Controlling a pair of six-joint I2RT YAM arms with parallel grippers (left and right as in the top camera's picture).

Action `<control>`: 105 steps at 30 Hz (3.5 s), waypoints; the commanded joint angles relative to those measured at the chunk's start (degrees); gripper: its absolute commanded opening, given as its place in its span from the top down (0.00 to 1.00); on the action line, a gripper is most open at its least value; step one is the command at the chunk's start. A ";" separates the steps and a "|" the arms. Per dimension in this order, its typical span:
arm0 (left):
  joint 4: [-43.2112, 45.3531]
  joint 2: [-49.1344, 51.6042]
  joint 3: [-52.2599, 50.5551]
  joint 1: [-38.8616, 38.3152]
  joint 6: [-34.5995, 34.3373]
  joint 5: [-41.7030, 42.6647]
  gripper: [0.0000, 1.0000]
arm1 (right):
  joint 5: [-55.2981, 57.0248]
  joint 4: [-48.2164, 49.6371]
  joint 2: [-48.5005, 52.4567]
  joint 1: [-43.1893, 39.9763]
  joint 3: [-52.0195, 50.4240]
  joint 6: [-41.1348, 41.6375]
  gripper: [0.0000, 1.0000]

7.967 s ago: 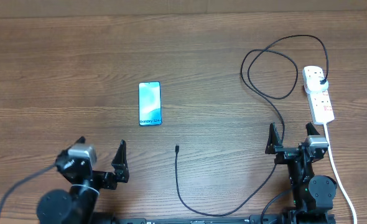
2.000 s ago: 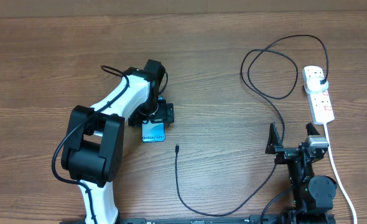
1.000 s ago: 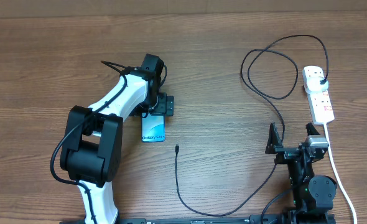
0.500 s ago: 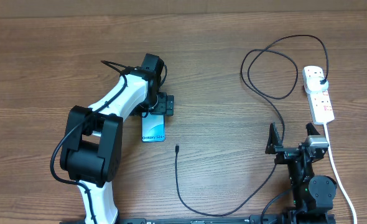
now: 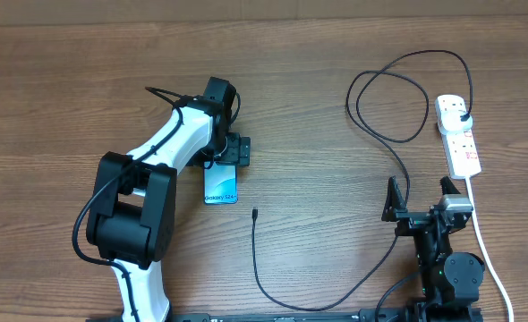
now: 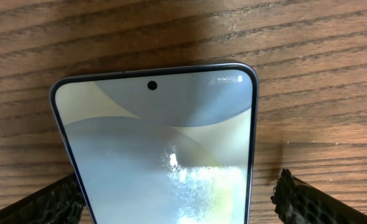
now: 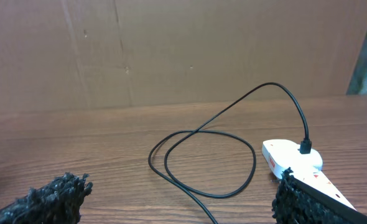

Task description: Plug charger to phone and switch on socket

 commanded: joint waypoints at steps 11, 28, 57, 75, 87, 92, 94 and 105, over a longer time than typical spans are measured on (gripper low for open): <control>-0.83 3.37 -1.64 -3.39 -2.40 1.53 0.02 | 0.33 0.37 -0.48 0.11 -0.61 -0.24 0.00; -6.88 3.37 -1.64 -3.93 -6.21 -1.33 0.00 | 0.31 0.37 -0.48 0.11 -0.61 -0.26 0.00; -4.87 3.37 -1.70 -2.36 -3.85 -4.02 0.00 | 0.31 0.37 -0.48 0.11 -0.61 -0.26 0.00; -6.14 3.37 -1.75 -2.43 -3.76 -4.83 0.01 | 0.33 0.37 -0.48 0.11 -0.61 -0.26 0.00; -5.44 3.37 -1.77 -2.43 -3.82 -3.34 0.00 | 0.33 0.37 -0.48 0.11 -0.61 -0.24 0.00; -4.63 3.37 -1.79 -2.43 -3.82 -3.32 0.00 | 0.31 0.37 -0.48 0.11 -0.61 -0.24 0.00; -4.35 3.37 -1.79 -2.43 -3.82 -3.32 0.00 | 0.31 0.37 -0.48 0.11 -0.61 -0.26 0.00; -4.35 3.37 -1.79 -2.43 -4.35 -3.30 0.00 | 0.31 0.39 -0.48 0.11 -0.61 -0.26 0.00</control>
